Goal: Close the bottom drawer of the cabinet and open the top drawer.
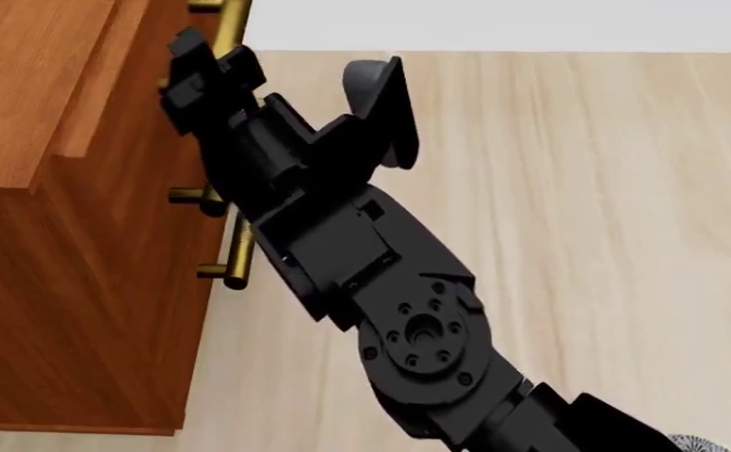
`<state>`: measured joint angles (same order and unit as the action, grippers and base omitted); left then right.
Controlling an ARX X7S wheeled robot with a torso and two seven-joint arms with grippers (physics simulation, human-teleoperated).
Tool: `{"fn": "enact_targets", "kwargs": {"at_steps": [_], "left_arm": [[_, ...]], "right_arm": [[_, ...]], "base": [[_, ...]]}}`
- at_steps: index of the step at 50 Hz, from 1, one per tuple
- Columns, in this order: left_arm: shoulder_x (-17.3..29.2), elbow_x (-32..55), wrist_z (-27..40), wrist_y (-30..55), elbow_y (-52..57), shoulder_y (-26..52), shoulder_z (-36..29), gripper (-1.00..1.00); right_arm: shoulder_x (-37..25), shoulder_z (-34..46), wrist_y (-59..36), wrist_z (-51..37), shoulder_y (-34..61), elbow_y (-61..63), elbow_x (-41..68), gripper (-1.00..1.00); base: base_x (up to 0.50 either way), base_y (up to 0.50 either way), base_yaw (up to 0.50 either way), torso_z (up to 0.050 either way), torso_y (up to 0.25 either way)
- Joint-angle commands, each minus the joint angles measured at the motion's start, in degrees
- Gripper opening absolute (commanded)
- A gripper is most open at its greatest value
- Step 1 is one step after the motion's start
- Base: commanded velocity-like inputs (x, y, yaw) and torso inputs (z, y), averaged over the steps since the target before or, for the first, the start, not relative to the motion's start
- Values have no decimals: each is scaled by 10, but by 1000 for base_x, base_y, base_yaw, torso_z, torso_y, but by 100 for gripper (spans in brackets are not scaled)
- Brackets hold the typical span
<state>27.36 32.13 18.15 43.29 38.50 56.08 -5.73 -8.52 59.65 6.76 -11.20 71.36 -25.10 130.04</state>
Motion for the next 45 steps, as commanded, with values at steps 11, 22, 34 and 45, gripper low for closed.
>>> {"fn": "enact_targets", "kwargs": {"at_steps": [11,22,34,45], "left_arm": [[1,5,4,0,2,3,0,100],[1,12,7,5,5,7,3,100],[4,15,9,4,9,3,6,100],[5,19,12,4,11,4,7,100]], "right_arm": [[-24,-50,32,9,8,47,-16,-100],[-35,-67,53,1,2,71,-15,-100],[-60,-86,84,-10,-14,117,-24,-100],[-86,-96,107,-24,-27,150,-38,-100]], "base": [[0,0,-1,1,2],[0,0,-1,1,4],[0,0,-1,2,4],[0,0,-1,2,4]]}}
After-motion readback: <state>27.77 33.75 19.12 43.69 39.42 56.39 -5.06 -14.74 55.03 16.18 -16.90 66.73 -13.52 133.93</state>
